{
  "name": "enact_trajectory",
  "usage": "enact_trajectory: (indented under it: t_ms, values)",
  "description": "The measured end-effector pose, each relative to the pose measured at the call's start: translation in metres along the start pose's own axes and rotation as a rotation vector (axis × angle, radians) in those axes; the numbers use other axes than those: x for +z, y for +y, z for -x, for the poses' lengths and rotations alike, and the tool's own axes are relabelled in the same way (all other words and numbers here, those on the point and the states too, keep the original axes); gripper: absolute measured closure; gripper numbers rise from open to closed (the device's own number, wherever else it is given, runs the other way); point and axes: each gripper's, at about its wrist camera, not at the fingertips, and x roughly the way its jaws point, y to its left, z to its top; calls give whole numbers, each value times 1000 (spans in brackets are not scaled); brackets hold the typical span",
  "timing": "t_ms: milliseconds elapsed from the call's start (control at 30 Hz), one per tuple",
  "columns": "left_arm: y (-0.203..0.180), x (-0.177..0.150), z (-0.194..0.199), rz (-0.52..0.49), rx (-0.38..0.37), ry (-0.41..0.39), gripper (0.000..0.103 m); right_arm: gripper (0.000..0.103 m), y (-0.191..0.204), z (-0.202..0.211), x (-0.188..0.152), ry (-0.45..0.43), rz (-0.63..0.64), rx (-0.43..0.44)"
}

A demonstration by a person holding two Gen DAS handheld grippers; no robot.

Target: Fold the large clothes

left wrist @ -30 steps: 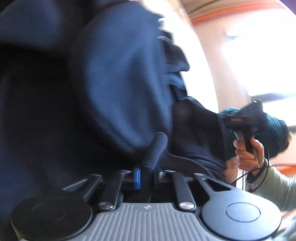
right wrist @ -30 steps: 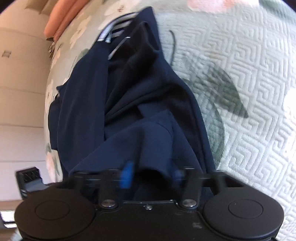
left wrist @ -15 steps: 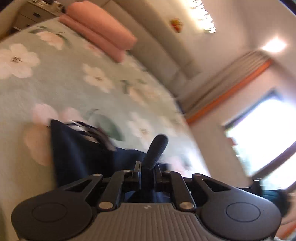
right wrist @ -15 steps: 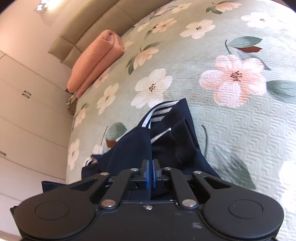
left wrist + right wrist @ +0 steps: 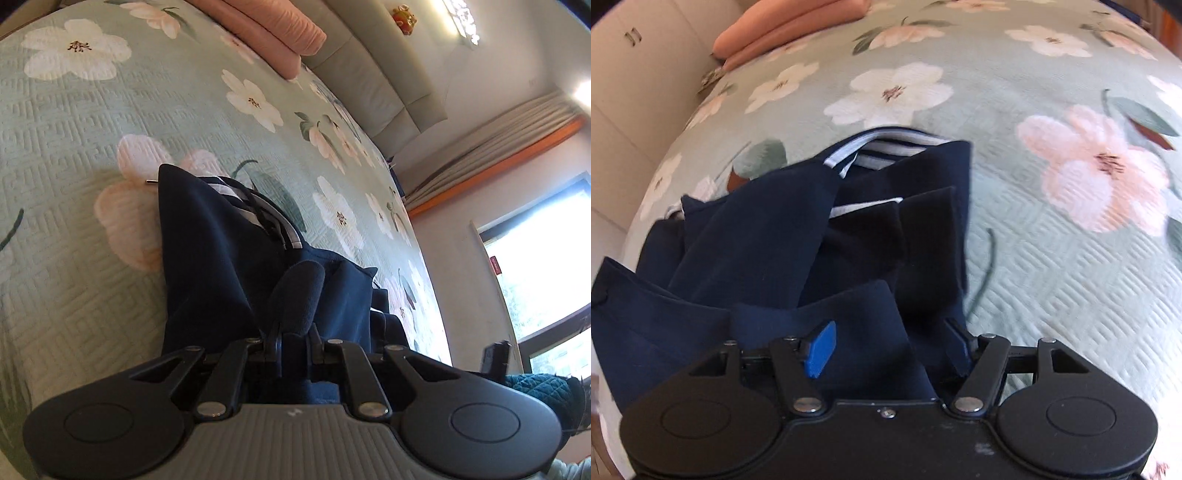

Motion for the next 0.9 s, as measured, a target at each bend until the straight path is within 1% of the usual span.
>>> enact_trajectory:
  t_ms: [33, 100, 133, 167, 200, 267, 367, 400, 467, 533, 567, 633, 700, 733, 767, 833, 900]
  values:
    - [-1, 1, 1, -4, -5, 3, 91, 30, 0, -5, -1, 13, -5, 16]
    - [0, 1, -1, -5, -11, 10, 91, 76, 9, -5, -11, 13, 34, 43]
    - [2, 1, -2, -2, -16, 12, 91, 81, 19, -2, -19, -2, 69, 31]
    - [4, 0, -2, 2, -23, 13, 91, 90, 27, 4, -26, -14, 104, 23]
    - [5, -1, -1, 6, -27, 12, 91, 94, 34, 9, -32, -27, 123, 12]
    - [5, 0, 1, 13, -27, -3, 91, 95, 43, 28, -42, -72, 120, -25]
    - [-7, 6, 14, -10, -22, -74, 90, 96, 51, 69, -44, -188, 95, -103]
    - [-15, 10, 20, -32, -40, -96, 90, 97, 53, 83, -40, -231, 87, -129]
    - [-34, 21, 25, -98, -51, -126, 90, 97, 62, 106, -28, -332, 126, -210]
    - [-46, 33, 24, -140, -59, -162, 90, 97, 67, 115, -8, -410, 153, -236]
    - [-50, 40, 22, -143, -64, -189, 90, 97, 68, 114, 5, -445, 161, -240]
    - [-49, 53, 14, -121, -58, -245, 90, 97, 67, 102, 33, -505, 192, -266]
    - [-41, 65, -1, -96, 5, -308, 90, 97, 61, 79, 59, -543, 204, -297]
    - [-33, 69, -9, -84, 38, -331, 90, 97, 55, 65, 69, -548, 188, -295]
    - [-25, 73, -22, -72, 86, -343, 90, 97, 48, 47, 79, -538, 169, -289]
    - [-5, 75, -48, -38, 200, -342, 89, 97, 38, 0, 95, -483, 131, -311]
    - [24, 72, -77, 14, 323, -314, 92, 97, 23, -55, 110, -350, 80, -300]
